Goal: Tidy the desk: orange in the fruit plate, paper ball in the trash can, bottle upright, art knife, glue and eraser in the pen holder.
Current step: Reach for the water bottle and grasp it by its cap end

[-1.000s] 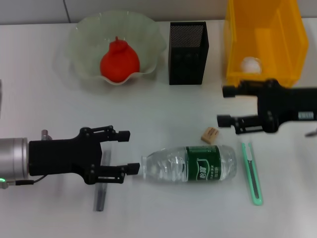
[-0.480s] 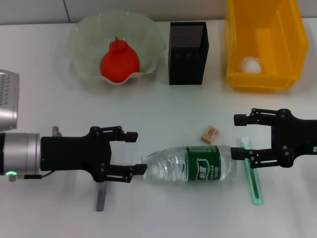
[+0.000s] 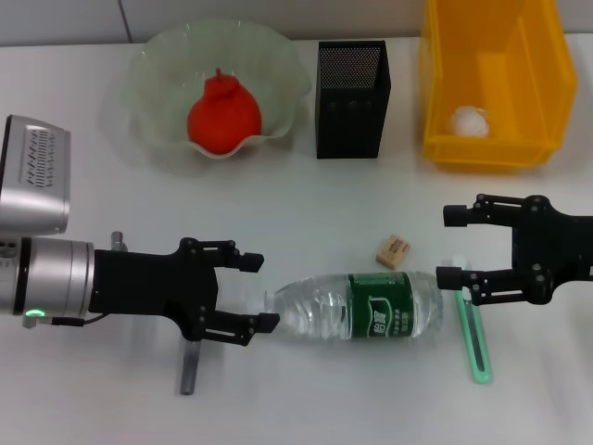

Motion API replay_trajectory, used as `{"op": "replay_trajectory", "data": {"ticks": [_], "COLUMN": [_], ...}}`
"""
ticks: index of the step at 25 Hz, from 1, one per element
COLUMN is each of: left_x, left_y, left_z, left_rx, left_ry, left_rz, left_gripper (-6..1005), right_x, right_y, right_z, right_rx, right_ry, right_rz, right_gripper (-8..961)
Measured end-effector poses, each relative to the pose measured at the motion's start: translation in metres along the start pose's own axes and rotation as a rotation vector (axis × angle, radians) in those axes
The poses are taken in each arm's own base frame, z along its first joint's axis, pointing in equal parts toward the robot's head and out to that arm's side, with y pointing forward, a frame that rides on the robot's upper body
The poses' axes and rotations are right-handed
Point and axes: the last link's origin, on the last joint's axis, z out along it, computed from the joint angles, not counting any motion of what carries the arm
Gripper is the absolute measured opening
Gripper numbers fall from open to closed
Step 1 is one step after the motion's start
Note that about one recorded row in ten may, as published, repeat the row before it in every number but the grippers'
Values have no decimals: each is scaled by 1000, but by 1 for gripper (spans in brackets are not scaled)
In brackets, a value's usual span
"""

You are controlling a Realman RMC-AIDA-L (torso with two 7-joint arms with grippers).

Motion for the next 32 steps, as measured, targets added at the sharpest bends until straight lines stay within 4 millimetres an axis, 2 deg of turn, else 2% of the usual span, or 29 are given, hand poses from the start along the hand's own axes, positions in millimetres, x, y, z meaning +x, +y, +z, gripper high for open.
{"op": "replay_trajectory", "data": {"ticks": [32], "left_x": [-2], "left_y": [-7], "left_z": [15], "left_rx": [1], "left_ry": [-147], "left_rz": [55], "left_gripper": [814], "right_x": [3], "right_y": [0], "right_z": [2], "right_rx": [16], "right_ry": [-11], "right_rz": [14], "right_gripper": [833]}}
